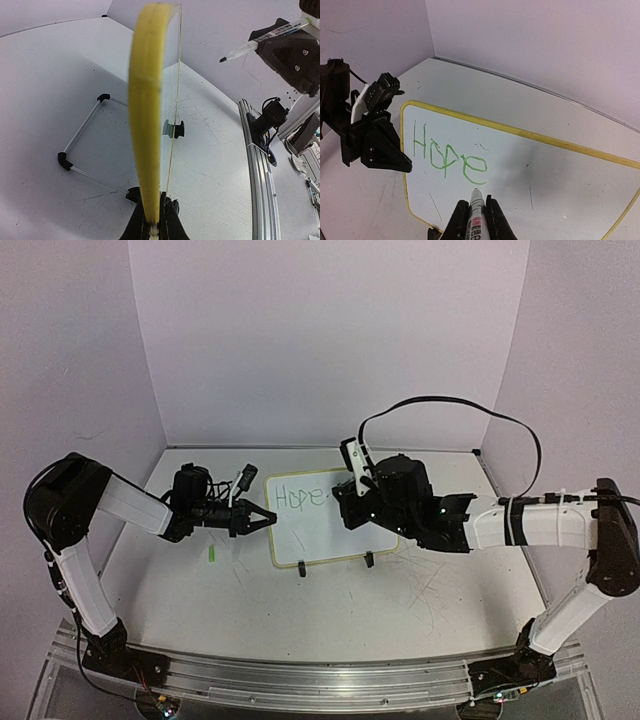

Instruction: Write a sentence on the whiteboard

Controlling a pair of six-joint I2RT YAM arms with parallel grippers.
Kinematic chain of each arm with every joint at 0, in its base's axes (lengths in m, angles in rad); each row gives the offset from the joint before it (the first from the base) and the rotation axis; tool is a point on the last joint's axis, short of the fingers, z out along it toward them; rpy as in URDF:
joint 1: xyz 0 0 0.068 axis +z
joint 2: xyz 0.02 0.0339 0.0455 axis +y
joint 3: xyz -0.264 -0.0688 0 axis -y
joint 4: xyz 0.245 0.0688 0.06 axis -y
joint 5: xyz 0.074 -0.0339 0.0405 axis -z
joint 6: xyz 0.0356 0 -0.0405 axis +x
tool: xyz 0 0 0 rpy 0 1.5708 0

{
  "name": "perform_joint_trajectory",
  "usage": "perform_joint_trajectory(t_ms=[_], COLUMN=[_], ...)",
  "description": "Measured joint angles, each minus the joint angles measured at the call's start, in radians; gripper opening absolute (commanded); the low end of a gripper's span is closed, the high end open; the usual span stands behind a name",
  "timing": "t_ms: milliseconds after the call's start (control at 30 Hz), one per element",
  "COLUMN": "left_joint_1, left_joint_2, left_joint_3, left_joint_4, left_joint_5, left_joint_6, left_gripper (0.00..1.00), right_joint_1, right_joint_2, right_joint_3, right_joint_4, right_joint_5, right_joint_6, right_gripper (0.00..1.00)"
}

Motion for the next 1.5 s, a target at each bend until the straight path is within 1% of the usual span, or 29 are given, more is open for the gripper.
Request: perform_joint_trajectory(t_ms=[200,467,633,833,1067,1500], left_joint_1=[-0.002,-0.003,-0.003,-0.004,-0.005,-0.006], left_joint_2=[-0.004,-0.004,-0.004,-0.004,-0.004,-0.006], left_joint_3=[0.000,0.000,0.000,0.000,0.000,0.000], left_joint_4=[-0.004,-0.004,-0.004,-0.005,-0.005,-0.007], left_joint_5=[-0.009,-0.016,-0.016,-0.017,-0.017,-0.024], left_joint_6=[0.004,0.004,0.004,0.005,0.005,0.009], left_gripper=[0.00,0.00,0.00,0.00,0.00,0.00], right_joint_1=[0.004,0.006,0.003,-0.025,-0.039,-0.039], right_joint_2=[0.052,0.057,0.054,0.000,-0.001,0.082], right_joint_3=[0.021,0.021,0.015,-0.050,-0.052,-0.003], right_joint_4=[-0.022,-0.024,-0.012,0.013,0.041,0.106], right_joint_5=[-0.015,0.008,0.049,0.092,0.094,0.086], right_joint_6=[0.000,-0.004,-0.011,-0.027,-0.075,-0.090], right_gripper=[0.00,0.00,0.00,0.00,0.00,0.00])
